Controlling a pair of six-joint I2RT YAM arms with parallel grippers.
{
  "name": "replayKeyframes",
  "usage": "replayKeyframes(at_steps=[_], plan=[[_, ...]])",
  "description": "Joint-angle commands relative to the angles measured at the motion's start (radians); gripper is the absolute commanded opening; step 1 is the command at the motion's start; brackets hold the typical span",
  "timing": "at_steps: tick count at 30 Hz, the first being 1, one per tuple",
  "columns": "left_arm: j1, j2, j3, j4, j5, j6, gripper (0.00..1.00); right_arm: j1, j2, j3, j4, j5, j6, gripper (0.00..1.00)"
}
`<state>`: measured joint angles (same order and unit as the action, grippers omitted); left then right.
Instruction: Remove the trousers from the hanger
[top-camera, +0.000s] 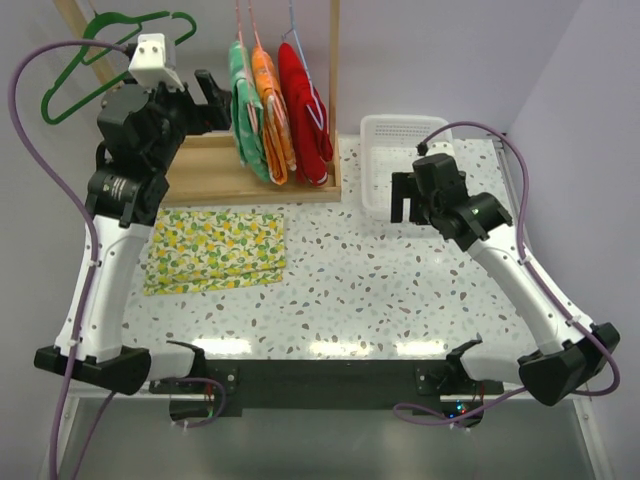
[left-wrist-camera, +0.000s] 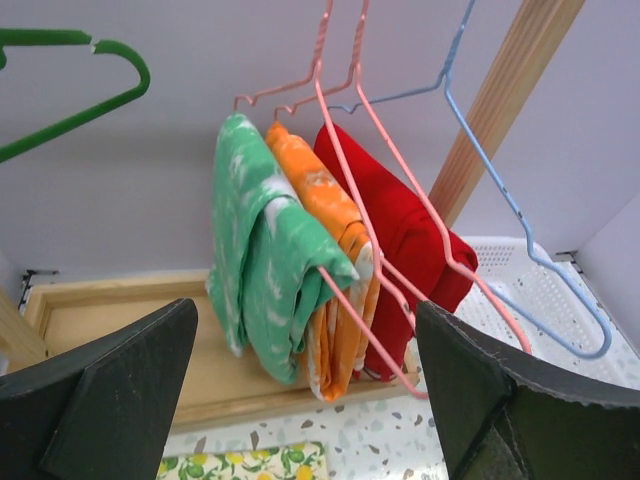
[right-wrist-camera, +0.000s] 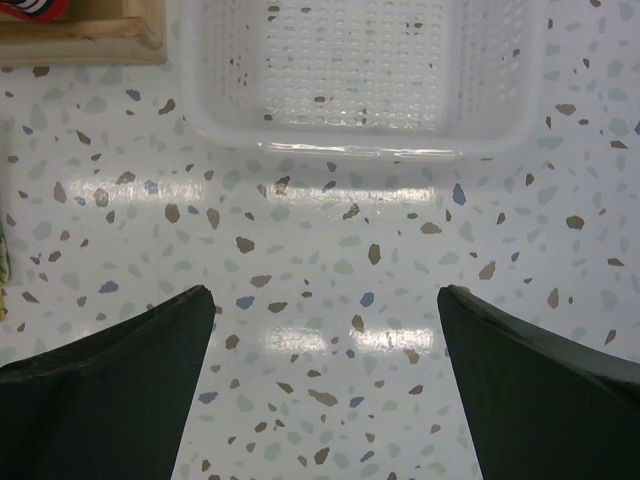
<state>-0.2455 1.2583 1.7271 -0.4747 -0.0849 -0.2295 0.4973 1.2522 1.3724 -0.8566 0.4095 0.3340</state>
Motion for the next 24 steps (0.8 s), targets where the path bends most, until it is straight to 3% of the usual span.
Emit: replayKeyframes(at_steps=[1,5,12,20,24], plan=[[-0.006,0.124,0.123,0.018,0.036,-0.022,0.95,0.003,0.022,0.024,0.004,0.015,0.025,0.99],[-0.006,0.251,0.244,0.005,0.030,-0.025,0.91,0.003,0.030,0.021,0.008,0.022,0.028,0.99],[-0.006,0.300,0.172,0.174,0.005,-0.018,0.89,0.004,0.033,-0.004,0.024,0.003,0.037,0.99],[-0.006,0.432,0.293,0.157,-0.071,-0.007,0.89,0.003,0.070,-0.015,0.022,0.006,0.025,0.99],[-0.008,0.493,0.356,0.154,-0.171,0.007,0.84,0.003,0.090,-0.016,0.021,0.026,0.011,0.99]])
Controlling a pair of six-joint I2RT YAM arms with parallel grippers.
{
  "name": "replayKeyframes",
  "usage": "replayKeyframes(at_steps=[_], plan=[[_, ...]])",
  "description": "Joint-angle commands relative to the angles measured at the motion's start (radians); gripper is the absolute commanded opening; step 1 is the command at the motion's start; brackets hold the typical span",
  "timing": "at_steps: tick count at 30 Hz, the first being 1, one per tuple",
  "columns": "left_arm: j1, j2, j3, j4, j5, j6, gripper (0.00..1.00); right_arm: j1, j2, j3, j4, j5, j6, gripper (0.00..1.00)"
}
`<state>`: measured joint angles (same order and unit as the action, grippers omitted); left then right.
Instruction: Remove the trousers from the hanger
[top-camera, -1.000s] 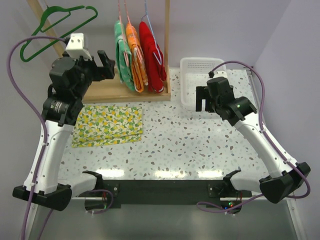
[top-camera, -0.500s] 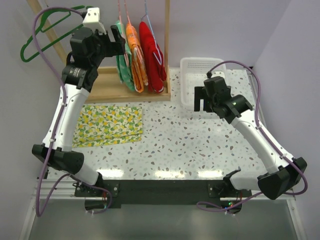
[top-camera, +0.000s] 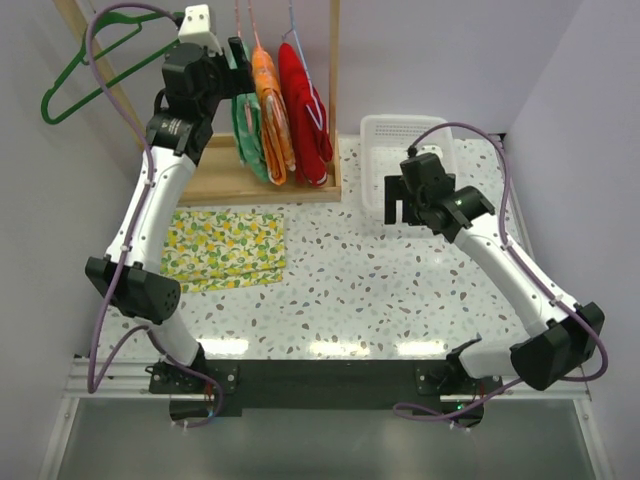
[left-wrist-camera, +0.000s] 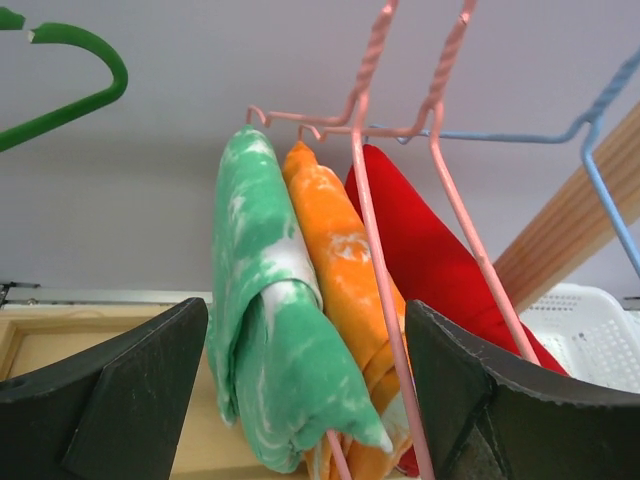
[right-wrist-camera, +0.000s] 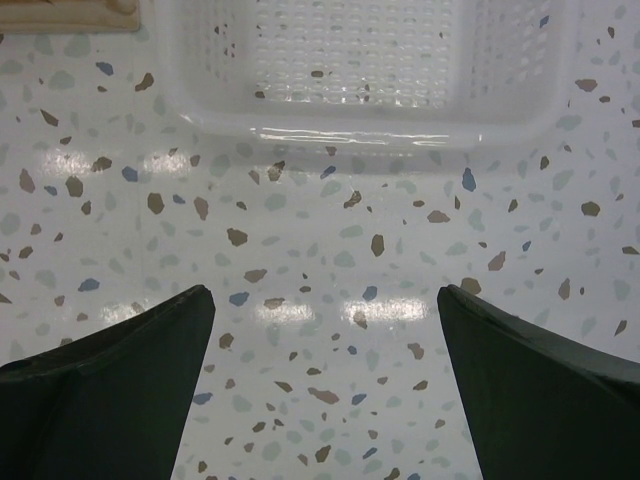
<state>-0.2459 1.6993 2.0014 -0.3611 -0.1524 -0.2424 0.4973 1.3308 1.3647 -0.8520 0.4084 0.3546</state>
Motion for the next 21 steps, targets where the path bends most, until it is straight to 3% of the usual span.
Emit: replayKeyframes(at_steps=[1,10,13,14,16,21], plan=[[-0.007,0.065,0.097,0.040,-0.130,0.028,0.81,0.004,0.021,-0.009,0.014,0.033,-0.016,0.99],[-0.007,0.192,0.252,0.070,-0.167,0.042,0.72,0.004,0.074,-0.001,0.007,0.073,-0.049,0.99],[-0.007,0.200,0.269,0.080,-0.162,0.032,0.63,0.003,0.091,0.011,0.004,0.076,-0.049,0.99],[-0.007,0.198,0.269,0.088,-0.165,0.032,0.51,0.003,0.099,0.013,0.005,0.079,-0.048,0.99],[-0.007,0.195,0.269,0.093,-0.170,0.037,0.42,0.003,0.107,0.017,0.005,0.086,-0.049,0.99],[-0.007,0.183,0.263,0.108,-0.164,0.037,0.03,0.003,0.116,0.017,0.002,0.092,-0.046,0.99]])
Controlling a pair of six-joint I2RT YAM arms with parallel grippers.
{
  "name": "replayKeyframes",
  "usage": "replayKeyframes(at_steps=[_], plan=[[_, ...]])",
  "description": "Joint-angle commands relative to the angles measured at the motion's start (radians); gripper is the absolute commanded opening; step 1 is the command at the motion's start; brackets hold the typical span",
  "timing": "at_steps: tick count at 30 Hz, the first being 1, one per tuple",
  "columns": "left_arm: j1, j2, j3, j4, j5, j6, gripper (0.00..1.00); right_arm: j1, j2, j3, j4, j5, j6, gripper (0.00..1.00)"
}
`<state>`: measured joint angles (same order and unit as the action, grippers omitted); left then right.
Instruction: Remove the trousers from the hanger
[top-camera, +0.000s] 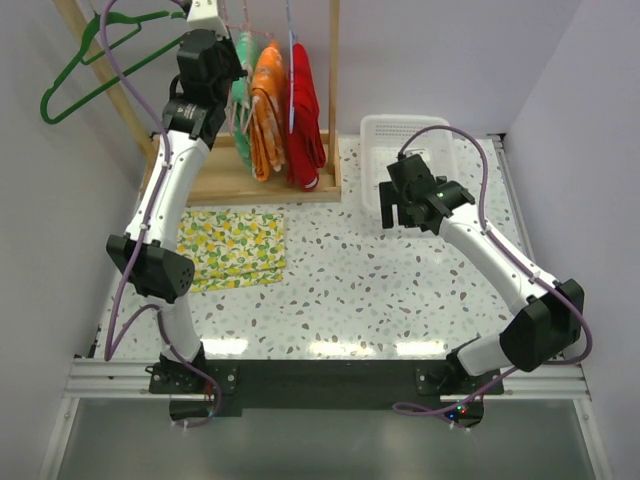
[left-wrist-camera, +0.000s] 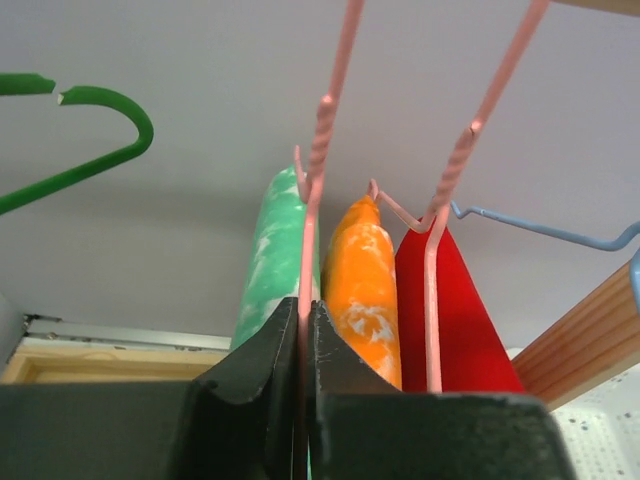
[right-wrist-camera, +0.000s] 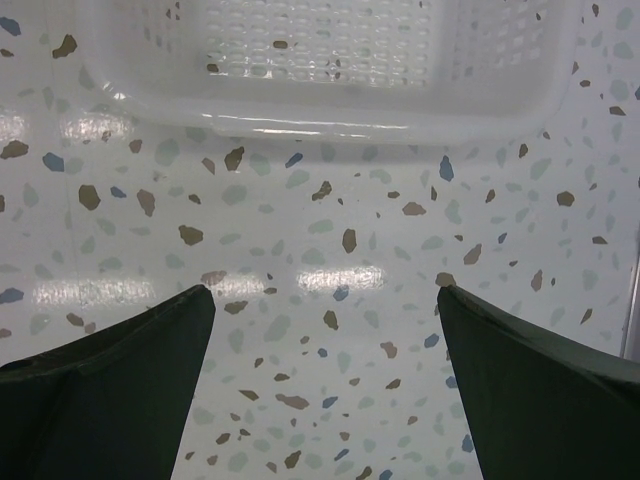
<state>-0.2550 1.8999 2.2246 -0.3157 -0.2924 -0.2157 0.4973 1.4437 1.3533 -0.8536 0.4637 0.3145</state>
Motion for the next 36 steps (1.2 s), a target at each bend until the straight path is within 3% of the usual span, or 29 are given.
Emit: replayKeyframes(at_steps=[1,12,21,36], plan=[[0.002,-0.030,0.032,0.067,-0.027,0.006,0.00,0.004,0.003,0.030,0.002,0.036,-0.005,0.99],[0.002,-0.096,0.006,0.199,-0.013,0.007,0.00,0.003,0.003,0.041,-0.009,0.041,0.017,0.99],[0.002,-0.127,0.064,0.300,0.068,0.033,0.00,0.003,0.030,0.053,0.008,-0.051,0.015,0.99],[0.003,-0.314,-0.112,0.498,0.021,0.056,0.00,0.004,0.069,0.063,0.024,-0.105,0.024,0.98]])
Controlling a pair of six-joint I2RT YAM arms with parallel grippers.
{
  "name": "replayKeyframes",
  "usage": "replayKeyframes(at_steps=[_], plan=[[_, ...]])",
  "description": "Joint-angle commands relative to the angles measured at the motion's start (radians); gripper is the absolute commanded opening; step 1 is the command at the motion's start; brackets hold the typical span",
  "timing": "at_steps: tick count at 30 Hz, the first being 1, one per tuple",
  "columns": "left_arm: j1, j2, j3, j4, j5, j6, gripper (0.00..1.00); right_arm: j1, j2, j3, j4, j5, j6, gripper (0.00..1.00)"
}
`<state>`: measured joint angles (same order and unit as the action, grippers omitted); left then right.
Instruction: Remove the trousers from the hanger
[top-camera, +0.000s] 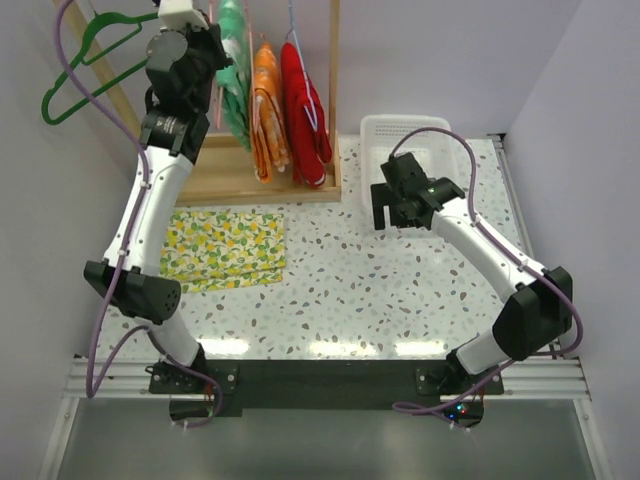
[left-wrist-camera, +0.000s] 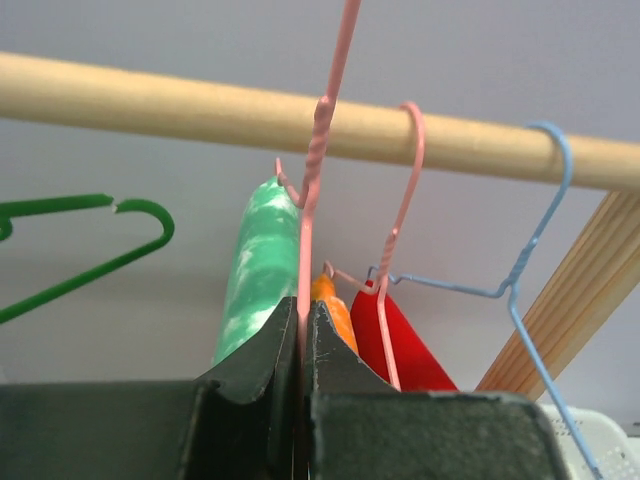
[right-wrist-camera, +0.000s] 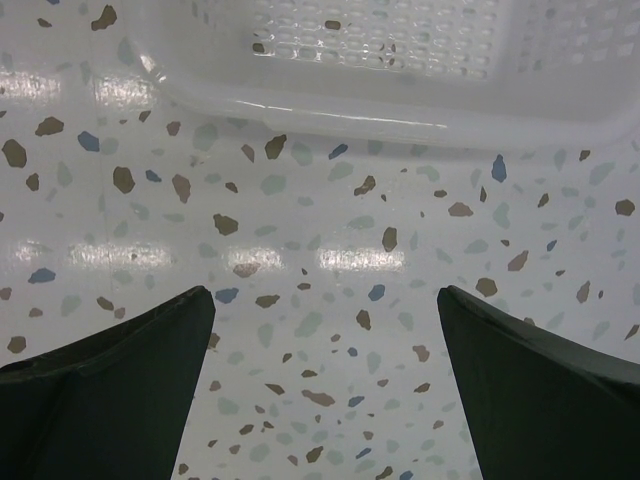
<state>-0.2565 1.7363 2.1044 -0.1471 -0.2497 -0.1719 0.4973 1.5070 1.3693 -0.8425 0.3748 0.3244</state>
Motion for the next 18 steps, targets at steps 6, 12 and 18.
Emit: replayKeyframes(at_steps=[6,12,18], plan=[[0.005,-0.302,-0.147,0.259,-0.059,-0.017,0.00,0.004,-0.048,0.048,0.062,-0.016,-0.016,0.99],[0.003,-0.502,-0.325,0.100,-0.065,-0.034,0.00,0.006,-0.132,0.048,0.072,0.019,-0.062,0.99],[0.003,-0.636,-0.424,-0.098,-0.004,-0.100,0.00,0.018,-0.295,-0.086,0.177,-0.098,-0.073,0.98]])
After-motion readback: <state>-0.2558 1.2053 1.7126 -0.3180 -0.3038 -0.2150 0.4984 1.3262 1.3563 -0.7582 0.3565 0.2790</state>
